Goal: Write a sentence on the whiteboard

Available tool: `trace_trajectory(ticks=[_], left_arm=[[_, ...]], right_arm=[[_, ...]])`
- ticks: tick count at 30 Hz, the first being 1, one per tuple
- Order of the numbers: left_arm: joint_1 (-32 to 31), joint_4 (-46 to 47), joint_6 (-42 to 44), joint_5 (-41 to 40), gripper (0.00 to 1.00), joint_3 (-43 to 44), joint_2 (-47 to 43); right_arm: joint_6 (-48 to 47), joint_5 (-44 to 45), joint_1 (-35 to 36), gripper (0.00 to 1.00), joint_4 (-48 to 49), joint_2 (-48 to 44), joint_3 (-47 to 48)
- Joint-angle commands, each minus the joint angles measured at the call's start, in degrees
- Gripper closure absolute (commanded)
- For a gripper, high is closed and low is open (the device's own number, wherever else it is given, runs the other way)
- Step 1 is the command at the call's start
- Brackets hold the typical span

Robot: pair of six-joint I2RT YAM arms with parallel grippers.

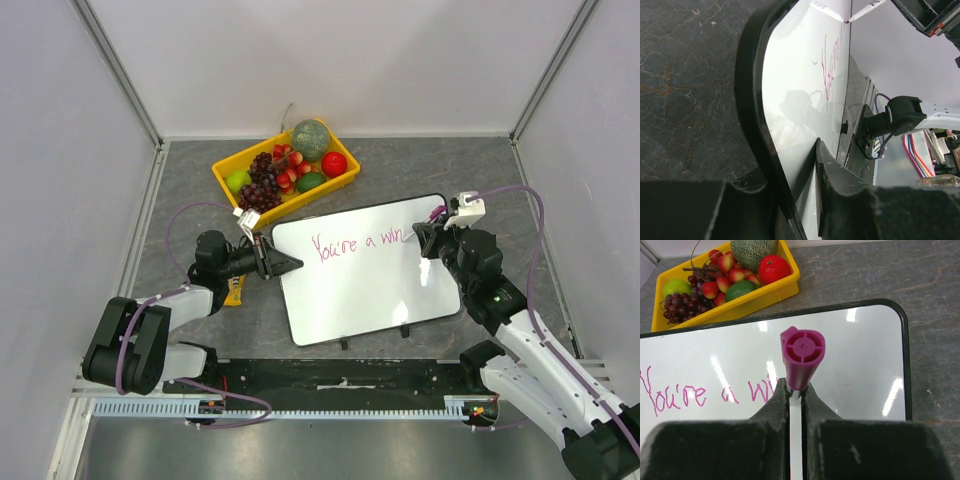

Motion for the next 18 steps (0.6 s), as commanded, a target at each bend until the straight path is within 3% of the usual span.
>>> trace_trajectory(ticks=[1, 18], left_arm=[[-1.57, -3.36, 10.97, -2.54, 0.98, -0.77, 0.89], [-1.66, -3.45, 10.97, -2.37, 0.98, -0.86, 0.8]], right_arm=[[0.46, -0.34, -0.21, 1.0, -1.62, -0.88, 4.92], [-1.91, -0.33, -0.12, 1.0, -0.91, 1.67, 8.35]])
